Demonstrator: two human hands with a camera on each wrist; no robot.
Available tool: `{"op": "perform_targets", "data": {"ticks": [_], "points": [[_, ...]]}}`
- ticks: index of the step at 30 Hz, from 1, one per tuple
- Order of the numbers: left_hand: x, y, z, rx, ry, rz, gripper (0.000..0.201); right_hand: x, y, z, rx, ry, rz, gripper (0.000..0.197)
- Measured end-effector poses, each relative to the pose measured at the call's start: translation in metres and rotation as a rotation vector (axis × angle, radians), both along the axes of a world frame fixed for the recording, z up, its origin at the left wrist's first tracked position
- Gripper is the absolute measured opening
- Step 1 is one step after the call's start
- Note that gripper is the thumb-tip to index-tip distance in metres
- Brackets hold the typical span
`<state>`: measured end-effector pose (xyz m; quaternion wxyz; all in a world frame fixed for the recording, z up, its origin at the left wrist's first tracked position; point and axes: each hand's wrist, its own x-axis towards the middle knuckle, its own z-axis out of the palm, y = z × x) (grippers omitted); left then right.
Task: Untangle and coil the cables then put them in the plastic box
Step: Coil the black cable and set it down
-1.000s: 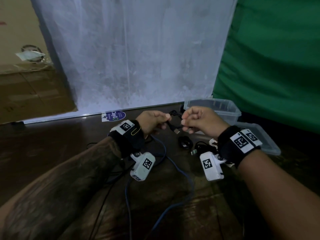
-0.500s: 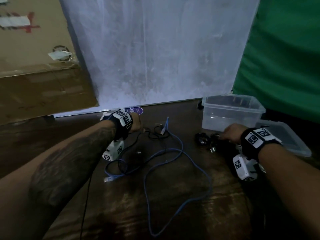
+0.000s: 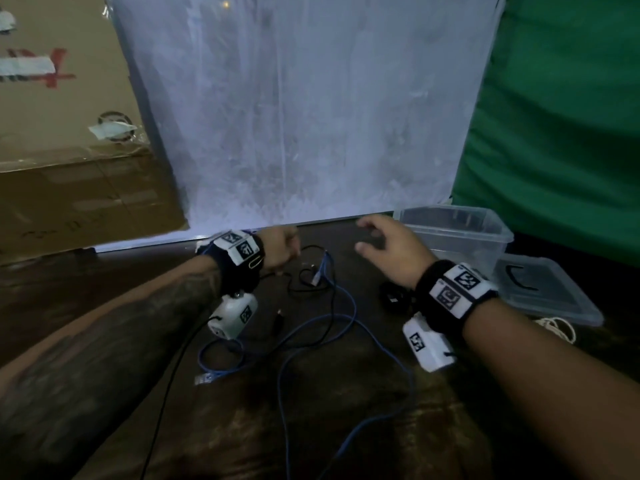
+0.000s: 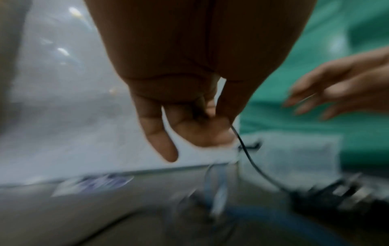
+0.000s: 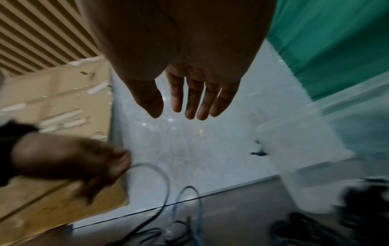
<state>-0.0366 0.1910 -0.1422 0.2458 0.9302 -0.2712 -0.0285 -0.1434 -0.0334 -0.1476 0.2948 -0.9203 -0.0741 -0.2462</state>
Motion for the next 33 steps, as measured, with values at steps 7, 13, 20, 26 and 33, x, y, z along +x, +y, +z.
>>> {"op": "perform_targets", "data": {"ticks": [7,13,20,26,33], "points": [[-0.037,-0.023,0.058,-0.197,0.009,-0.218,0.004,0.006,0.031,0.019,0.006,0.058,0.083,0.014],[-0.032,0.007,0.052,-0.462,0.359,-0.187,0.022,-0.006,-0.018,0.056,0.244,-0.128,-0.081,0.021],[-0.028,0.037,0.037,-0.498,0.552,-0.147,0.027,-0.016,-0.047,0.076,0.467,-0.101,-0.165,0.024],[-0.025,0.052,0.038,-0.616,0.464,-0.035,0.027,-0.033,-0.054,0.075,0.477,0.179,-0.147,0.013],[-0.051,0.03,0.07,-0.679,0.576,-0.219,0.027,-0.035,-0.009,0.058,-0.017,0.242,-0.025,0.053]]}}
